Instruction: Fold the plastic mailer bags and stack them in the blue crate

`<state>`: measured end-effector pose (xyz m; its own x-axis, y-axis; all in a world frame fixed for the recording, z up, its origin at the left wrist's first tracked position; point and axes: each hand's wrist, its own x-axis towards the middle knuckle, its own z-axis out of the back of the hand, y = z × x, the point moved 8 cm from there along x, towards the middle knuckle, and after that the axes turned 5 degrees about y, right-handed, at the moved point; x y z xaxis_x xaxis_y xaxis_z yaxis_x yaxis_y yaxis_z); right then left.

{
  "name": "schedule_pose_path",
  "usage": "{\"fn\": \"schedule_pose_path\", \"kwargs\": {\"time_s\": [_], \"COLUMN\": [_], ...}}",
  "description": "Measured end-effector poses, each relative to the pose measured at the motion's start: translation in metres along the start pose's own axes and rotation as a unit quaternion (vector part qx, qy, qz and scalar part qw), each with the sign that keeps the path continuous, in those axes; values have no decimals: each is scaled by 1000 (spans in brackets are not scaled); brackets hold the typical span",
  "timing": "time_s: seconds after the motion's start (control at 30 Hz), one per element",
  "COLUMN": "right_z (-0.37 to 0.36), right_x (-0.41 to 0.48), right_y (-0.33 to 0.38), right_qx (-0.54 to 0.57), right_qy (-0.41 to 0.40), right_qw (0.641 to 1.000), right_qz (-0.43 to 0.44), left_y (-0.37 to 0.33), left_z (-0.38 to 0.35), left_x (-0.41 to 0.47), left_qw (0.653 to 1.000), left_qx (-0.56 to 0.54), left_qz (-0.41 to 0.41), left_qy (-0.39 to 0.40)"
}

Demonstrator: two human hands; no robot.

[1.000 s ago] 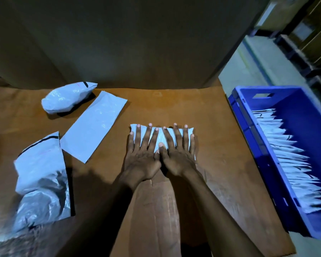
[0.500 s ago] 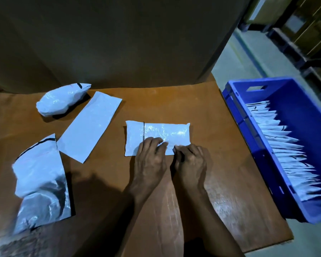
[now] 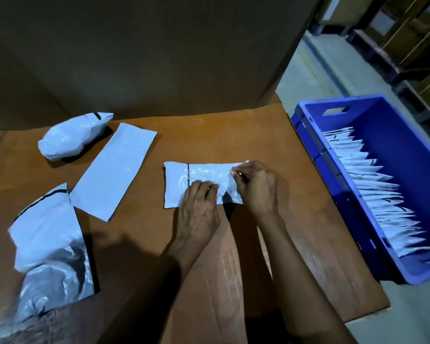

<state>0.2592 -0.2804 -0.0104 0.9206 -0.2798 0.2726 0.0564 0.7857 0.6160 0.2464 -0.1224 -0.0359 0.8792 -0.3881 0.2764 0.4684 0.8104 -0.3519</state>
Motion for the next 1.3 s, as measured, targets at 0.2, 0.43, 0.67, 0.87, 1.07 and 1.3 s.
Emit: {"fn": "schedule_pose_path", "kwargs": {"time_s": [0.2, 0.43, 0.67, 0.87, 1.07, 1.3], "right_z": [-15, -12, -7, -23, -22, -49], "right_x": [-12, -10, 24, 5, -7, -4], "right_y": [4, -39, -20, -3, 2, 26], "right_qx": [-84, 159, 99, -40, -54, -105], "right_qy": [-39, 34, 22, -42, -81, 75], "right_qw": [996, 974, 988, 998, 995, 986], "right_qz": [5, -155, -113, -25, -3, 108], "left_y": [3, 0, 6, 28, 46, 45], "left_z": [13, -4, -12, -7, -4, -17], "left_x": [23, 55, 46, 44, 20, 16], "left_qw": [997, 997, 999, 979, 999, 991], "left_qx": [-31, -7, -11, -194, -17, 109], "left_qz": [48, 57, 36, 50, 24, 20], "left_qy": [48, 48, -10, 27, 33, 80]}}
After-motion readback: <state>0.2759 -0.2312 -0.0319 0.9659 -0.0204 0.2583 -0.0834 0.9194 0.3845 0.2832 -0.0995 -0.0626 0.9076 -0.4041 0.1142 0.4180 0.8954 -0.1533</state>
